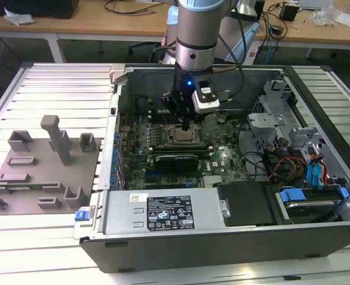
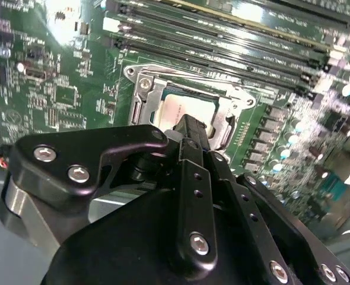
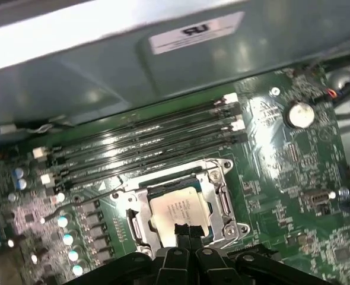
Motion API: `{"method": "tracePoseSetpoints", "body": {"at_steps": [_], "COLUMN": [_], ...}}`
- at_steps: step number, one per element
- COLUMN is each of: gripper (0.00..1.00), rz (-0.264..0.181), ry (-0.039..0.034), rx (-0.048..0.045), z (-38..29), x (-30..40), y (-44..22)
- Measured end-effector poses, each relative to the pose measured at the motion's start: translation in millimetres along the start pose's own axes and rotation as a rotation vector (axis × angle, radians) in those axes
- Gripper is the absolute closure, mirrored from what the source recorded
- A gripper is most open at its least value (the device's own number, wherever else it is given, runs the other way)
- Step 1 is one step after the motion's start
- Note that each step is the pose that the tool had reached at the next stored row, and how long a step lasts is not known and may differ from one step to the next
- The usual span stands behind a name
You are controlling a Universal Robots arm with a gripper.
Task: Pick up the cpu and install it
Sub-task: 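Close the cpu cover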
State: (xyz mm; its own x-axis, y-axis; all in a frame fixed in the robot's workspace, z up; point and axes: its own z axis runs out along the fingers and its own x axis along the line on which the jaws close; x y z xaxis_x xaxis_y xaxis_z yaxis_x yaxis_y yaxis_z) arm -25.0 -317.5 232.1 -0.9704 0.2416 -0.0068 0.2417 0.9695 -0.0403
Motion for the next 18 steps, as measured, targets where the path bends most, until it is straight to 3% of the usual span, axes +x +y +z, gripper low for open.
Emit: {"method": "tracePoseSetpoints", "body": {"at_steps": [7, 10, 14, 18], "gripper": [0.89, 0.89, 0.89, 0.89], "rz": [-0.140, -0.150, -0.154, -0.155], "ry": [-0.0057, -0.0061, -0.0061, -0.0049], "rx": [-0.0008, -0.0008, -0.0022, -0.0083], "z": [0.0, 0.1, 10.4, 13.0], "x": [0.0, 0.0, 5.6, 5.8], "y": [0.0, 0.0, -1.0, -1.0]}}
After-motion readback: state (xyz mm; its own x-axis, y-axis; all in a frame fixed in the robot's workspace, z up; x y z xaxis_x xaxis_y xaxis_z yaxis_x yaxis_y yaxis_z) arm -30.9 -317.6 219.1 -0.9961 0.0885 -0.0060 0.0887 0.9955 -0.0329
